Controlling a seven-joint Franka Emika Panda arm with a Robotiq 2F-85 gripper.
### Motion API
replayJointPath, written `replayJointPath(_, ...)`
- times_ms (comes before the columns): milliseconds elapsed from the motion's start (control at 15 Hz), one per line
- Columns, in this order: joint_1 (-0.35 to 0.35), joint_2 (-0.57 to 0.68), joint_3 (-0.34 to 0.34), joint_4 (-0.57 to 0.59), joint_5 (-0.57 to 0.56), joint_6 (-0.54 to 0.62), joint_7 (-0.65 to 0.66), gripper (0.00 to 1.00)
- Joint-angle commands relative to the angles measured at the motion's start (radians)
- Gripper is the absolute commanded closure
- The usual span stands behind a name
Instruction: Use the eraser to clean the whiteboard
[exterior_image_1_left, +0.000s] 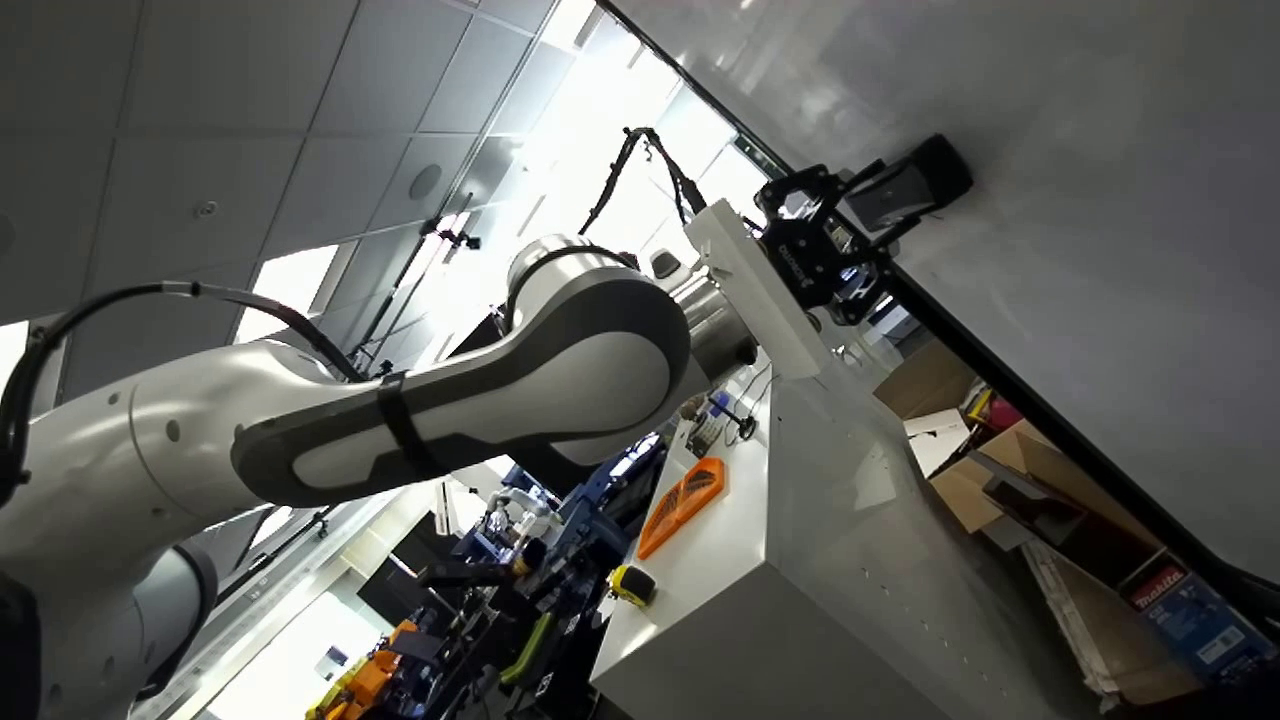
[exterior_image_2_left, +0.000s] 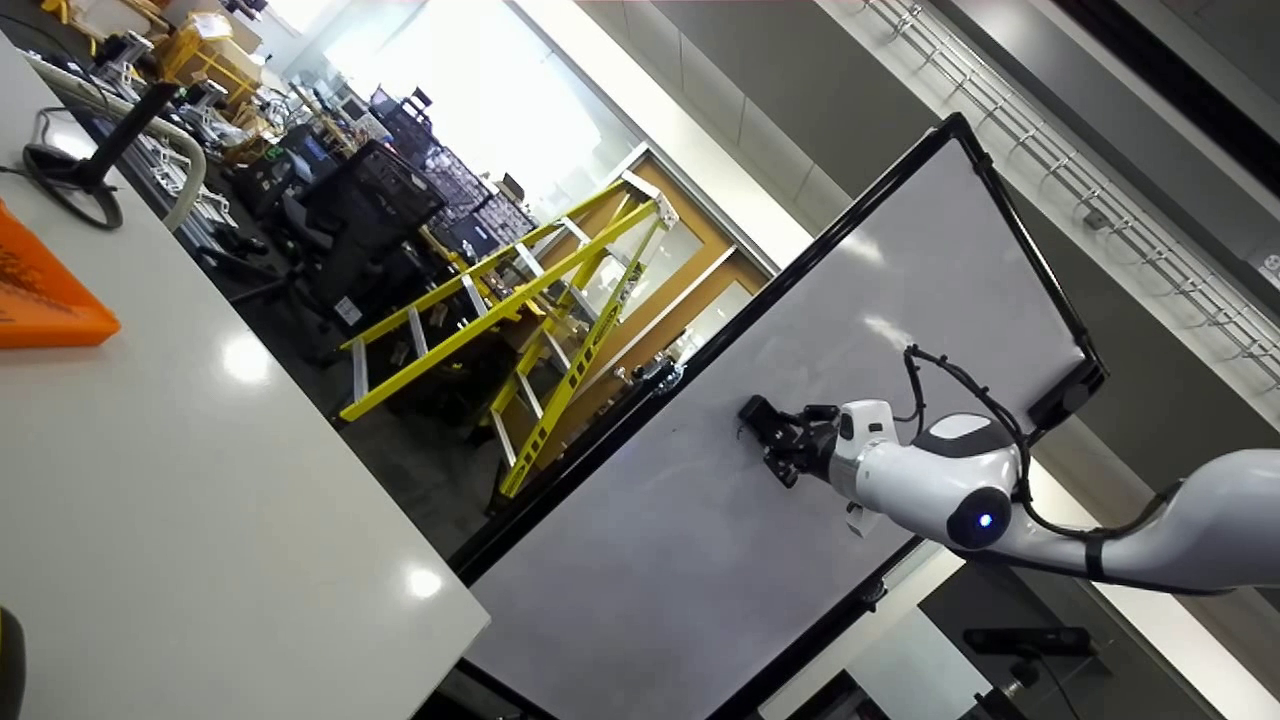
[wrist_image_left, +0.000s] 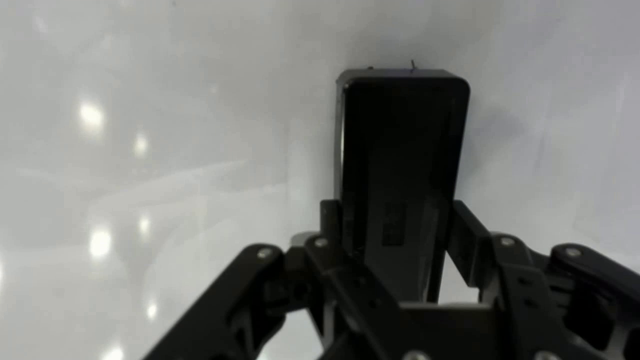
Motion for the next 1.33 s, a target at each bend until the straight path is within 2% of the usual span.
replayJointPath(0, -0.015, 0.057, -0.021, 0.001, 0.0, -0.052, -0.018, 0.7)
replayJointPath(667, 0.001, 0.129, -0.051, -0.055, 0.014, -0.019, -0.09, 0.7)
replayJointPath(1067, -0.007, 0.052, 0.049, -0.082, 0.002, 0.139, -0.039, 0.7)
replayJointPath(1267, 0.008, 0.013, 0.065, -0.106, 0.007, 0.219, -0.029, 0.7)
